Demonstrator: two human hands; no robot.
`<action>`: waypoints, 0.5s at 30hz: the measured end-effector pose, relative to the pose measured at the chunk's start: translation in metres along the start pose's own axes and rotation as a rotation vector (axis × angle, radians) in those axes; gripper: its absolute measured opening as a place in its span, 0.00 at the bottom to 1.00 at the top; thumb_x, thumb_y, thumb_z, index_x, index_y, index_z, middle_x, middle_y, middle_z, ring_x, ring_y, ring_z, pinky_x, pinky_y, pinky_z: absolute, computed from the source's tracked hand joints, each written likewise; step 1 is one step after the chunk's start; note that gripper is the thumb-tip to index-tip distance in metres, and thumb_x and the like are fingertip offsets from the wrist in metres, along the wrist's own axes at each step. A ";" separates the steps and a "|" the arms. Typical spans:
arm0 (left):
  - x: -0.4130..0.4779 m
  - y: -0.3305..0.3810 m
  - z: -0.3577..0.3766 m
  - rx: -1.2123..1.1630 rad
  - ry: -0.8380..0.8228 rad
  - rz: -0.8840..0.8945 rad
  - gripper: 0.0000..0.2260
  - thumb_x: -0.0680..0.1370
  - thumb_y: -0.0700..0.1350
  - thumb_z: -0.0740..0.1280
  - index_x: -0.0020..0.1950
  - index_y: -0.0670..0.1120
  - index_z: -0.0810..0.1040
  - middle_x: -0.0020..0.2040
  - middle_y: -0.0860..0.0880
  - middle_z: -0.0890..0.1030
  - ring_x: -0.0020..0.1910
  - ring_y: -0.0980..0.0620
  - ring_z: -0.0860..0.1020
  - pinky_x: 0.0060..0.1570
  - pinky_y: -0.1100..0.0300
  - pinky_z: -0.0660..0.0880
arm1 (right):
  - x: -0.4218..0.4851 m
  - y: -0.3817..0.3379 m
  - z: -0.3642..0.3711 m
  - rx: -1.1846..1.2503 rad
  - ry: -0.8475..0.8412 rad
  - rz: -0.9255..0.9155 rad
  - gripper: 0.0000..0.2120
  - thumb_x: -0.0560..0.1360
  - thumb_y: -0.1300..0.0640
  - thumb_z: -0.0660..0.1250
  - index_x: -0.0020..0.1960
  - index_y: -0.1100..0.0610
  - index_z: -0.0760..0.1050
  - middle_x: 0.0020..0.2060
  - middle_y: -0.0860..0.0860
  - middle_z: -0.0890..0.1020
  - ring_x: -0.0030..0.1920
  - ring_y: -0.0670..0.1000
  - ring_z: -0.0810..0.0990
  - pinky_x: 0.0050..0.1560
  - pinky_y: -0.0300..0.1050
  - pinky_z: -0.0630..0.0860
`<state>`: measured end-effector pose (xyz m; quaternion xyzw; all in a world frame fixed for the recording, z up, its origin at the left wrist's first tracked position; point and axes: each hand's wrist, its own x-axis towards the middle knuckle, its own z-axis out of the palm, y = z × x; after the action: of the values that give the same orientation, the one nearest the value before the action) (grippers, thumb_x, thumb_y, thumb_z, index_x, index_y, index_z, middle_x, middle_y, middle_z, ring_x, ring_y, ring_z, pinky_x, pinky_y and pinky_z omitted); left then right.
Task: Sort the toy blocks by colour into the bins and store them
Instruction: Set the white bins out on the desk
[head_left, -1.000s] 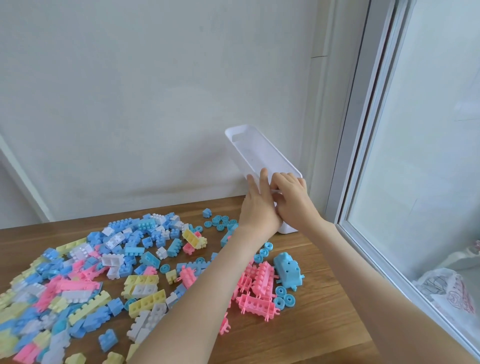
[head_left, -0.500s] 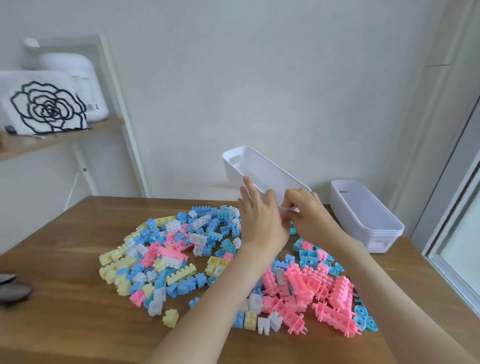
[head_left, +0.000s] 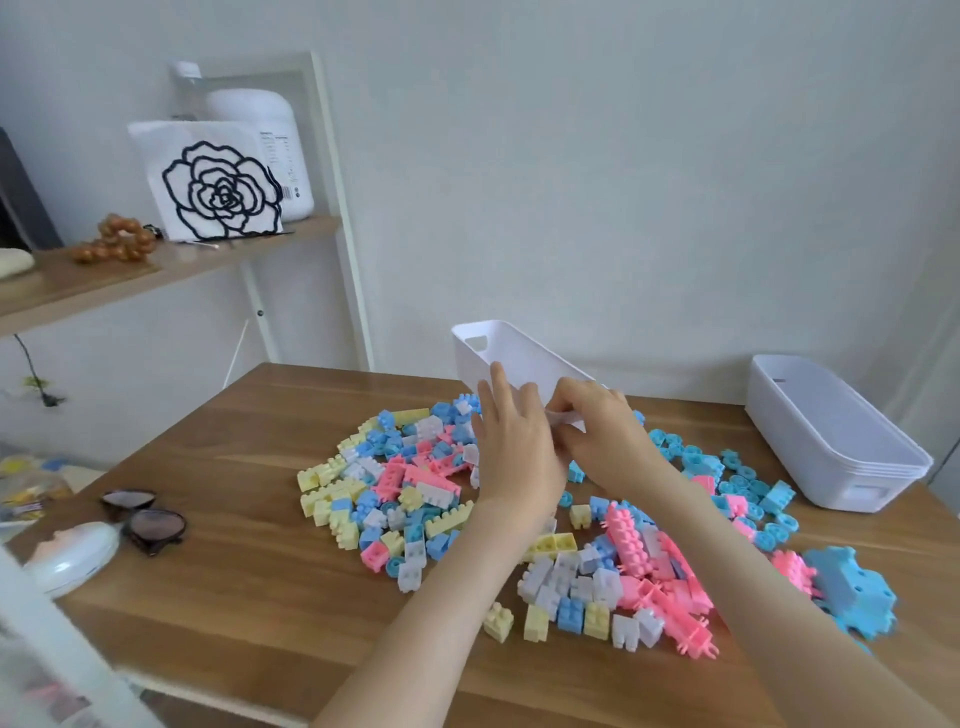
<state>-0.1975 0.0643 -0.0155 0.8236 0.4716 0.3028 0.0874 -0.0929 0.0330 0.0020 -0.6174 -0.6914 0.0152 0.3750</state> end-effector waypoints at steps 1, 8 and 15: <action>0.000 0.001 -0.002 -0.110 -0.047 -0.002 0.26 0.78 0.44 0.63 0.73 0.42 0.58 0.77 0.41 0.49 0.76 0.40 0.52 0.71 0.46 0.61 | -0.002 0.002 -0.005 0.013 -0.008 0.023 0.07 0.71 0.68 0.64 0.40 0.58 0.70 0.39 0.50 0.78 0.41 0.49 0.71 0.44 0.39 0.63; 0.015 0.018 0.005 -0.375 -0.239 0.057 0.24 0.79 0.47 0.64 0.72 0.46 0.60 0.69 0.46 0.68 0.66 0.49 0.69 0.54 0.64 0.65 | -0.013 0.062 -0.071 -0.034 0.032 0.276 0.10 0.72 0.67 0.67 0.40 0.56 0.68 0.39 0.51 0.74 0.43 0.52 0.70 0.38 0.38 0.65; 0.060 0.053 0.042 -0.161 -0.525 0.240 0.16 0.80 0.48 0.61 0.68 0.46 0.71 0.67 0.47 0.73 0.63 0.49 0.73 0.59 0.56 0.71 | -0.028 0.132 -0.103 -0.062 0.092 0.443 0.13 0.72 0.69 0.66 0.36 0.57 0.66 0.49 0.55 0.79 0.57 0.57 0.75 0.45 0.43 0.64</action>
<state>-0.1123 0.0921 -0.0016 0.9140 0.3068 0.1238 0.2349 0.0723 -0.0057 -0.0013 -0.7654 -0.5213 0.0477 0.3743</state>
